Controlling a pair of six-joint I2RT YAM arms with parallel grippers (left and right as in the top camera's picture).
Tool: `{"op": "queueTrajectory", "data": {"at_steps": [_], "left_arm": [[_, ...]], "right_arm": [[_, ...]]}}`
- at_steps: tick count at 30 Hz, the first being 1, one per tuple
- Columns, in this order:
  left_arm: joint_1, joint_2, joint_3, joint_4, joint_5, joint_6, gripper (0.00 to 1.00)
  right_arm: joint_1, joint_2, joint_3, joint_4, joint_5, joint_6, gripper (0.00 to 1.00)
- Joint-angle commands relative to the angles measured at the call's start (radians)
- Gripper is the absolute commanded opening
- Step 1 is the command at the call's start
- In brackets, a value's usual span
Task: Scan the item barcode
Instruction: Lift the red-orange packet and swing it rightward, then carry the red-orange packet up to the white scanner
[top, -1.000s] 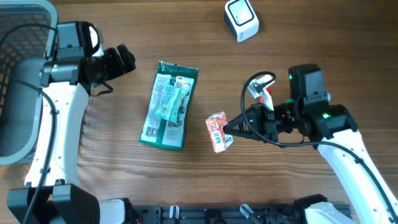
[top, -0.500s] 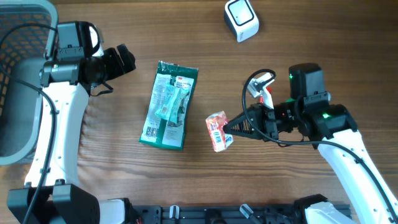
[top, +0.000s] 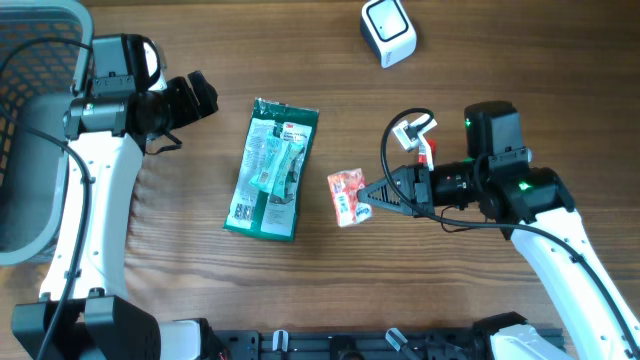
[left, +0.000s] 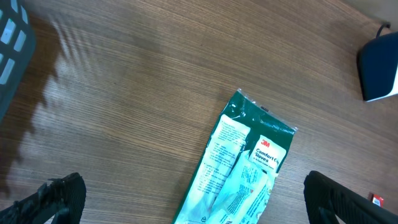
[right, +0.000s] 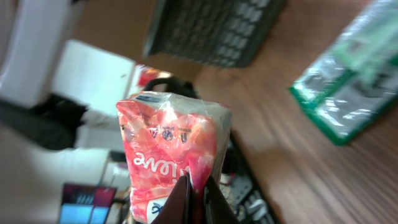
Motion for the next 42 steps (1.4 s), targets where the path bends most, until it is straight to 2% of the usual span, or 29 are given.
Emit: {"op": "queueTrajectory", "data": {"at_steps": [1,6,13,20,28,30,33,37,42], "left_arm": [[0.004,-0.003,0.012,0.002,0.012,0.021,1.00],[0.004,-0.003,0.012,0.002,0.012,0.021,1.00],[0.004,-0.003,0.012,0.002,0.012,0.021,1.00],[0.004,-0.003,0.012,0.002,0.011,0.021,1.00],[0.004,-0.003,0.012,0.002,0.011,0.021,1.00],[0.004,-0.003,0.012,0.002,0.012,0.021,1.00],[0.004,-0.003,0.012,0.002,0.011,0.021,1.00],[0.004,-0.003,0.012,0.002,0.011,0.021,1.00],[0.004,-0.003,0.012,0.002,0.011,0.021,1.00]], "right_arm": [[0.004,-0.012,-0.006,0.003,0.253,0.092,0.04],[0.048,-0.012,-0.016,-0.007,0.523,0.183,0.04],[0.238,0.051,-0.048,0.003,0.920,0.307,0.04],[0.328,0.188,-0.048,0.076,0.973,0.332,0.04],[0.334,0.280,-0.048,0.103,1.043,0.326,0.04],[0.333,0.280,-0.028,0.091,1.051,0.279,0.04],[0.320,0.280,0.079,-0.032,1.083,0.253,0.04],[0.286,0.285,0.388,-0.290,1.148,0.176,0.04],[0.254,0.378,0.835,-0.577,1.369,0.072,0.04]]}}
